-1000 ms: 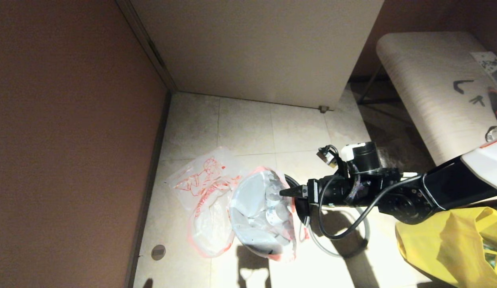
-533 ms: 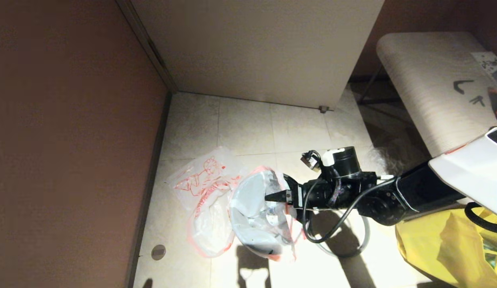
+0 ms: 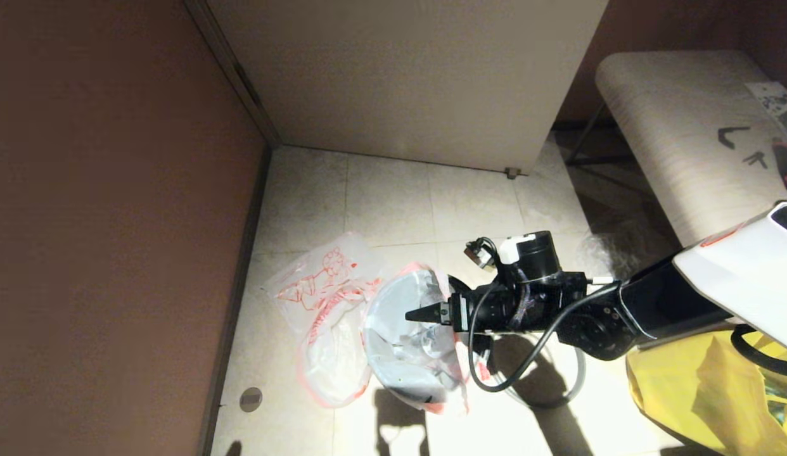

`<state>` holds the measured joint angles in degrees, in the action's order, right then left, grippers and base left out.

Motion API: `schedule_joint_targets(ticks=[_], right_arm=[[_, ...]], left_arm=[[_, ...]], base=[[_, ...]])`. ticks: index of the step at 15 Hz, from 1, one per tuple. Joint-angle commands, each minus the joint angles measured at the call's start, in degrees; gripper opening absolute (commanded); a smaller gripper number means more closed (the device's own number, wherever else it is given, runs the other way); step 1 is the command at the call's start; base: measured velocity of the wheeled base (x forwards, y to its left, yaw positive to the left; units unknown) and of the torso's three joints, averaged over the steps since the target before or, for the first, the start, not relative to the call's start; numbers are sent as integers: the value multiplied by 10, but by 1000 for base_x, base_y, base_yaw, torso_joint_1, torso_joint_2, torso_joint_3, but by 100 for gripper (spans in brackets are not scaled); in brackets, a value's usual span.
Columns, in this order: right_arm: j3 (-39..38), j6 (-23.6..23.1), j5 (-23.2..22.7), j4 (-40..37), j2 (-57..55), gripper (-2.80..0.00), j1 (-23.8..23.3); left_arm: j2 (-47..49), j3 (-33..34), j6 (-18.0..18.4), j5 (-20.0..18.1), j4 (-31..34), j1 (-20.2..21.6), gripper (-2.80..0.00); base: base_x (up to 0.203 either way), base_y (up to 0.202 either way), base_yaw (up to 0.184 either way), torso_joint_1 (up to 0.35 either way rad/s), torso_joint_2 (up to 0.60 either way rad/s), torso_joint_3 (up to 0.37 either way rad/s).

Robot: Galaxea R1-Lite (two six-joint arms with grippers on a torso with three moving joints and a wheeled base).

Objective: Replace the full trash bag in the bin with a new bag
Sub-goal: Place the trash bag on the floor

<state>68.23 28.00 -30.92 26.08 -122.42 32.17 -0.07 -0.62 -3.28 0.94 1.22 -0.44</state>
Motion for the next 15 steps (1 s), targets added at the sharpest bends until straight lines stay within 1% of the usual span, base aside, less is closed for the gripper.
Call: schedule_joint_targets(ticks=[1, 4, 7, 9, 10, 11, 15], right_arm=[[11, 1, -2, 2, -12, 0, 6], [39, 1, -2, 2, -45, 0, 13], [73, 0, -1, 5, -77, 0, 11], [74, 1, -6, 19, -79, 0, 8], [74, 1, -18, 20, -81, 0, 9], [74, 0, -20, 21, -81, -280, 12], [70, 0, -20, 21, -72, -280, 11]], left_arm=[[1, 0, -1, 0, 0, 0, -280], [1, 0, -1, 0, 0, 0, -280], [0, 0, -1, 0, 0, 0, -280], [1, 0, -1, 0, 0, 0, -280], [1, 0, -1, 0, 0, 0, -280], [1, 0, -1, 0, 0, 0, -280], [0, 0, -1, 0, 0, 0, -280]], base=[[0, 0, 0, 0, 0, 0], [0, 0, 0, 0, 0, 0], [0, 0, 0, 0, 0, 0], [0, 0, 0, 0, 0, 0], [0, 0, 0, 0, 0, 0], [0, 0, 0, 0, 0, 0], [0, 0, 0, 0, 0, 0]])
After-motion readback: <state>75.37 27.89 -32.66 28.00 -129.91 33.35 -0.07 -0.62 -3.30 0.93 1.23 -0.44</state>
